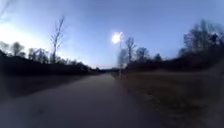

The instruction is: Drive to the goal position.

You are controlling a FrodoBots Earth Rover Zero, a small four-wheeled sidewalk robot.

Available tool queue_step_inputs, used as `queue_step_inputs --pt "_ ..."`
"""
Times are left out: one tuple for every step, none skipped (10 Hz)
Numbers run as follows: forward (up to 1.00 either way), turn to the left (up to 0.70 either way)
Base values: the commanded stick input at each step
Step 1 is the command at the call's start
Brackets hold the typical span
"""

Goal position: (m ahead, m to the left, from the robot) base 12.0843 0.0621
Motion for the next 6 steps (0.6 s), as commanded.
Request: queue_step_inputs --pt "1.00 0.00" --pt "1.00 0.00" --pt "1.00 0.00" --pt "1.00 0.00" --pt "1.00 0.00" --pt "1.00 0.00"
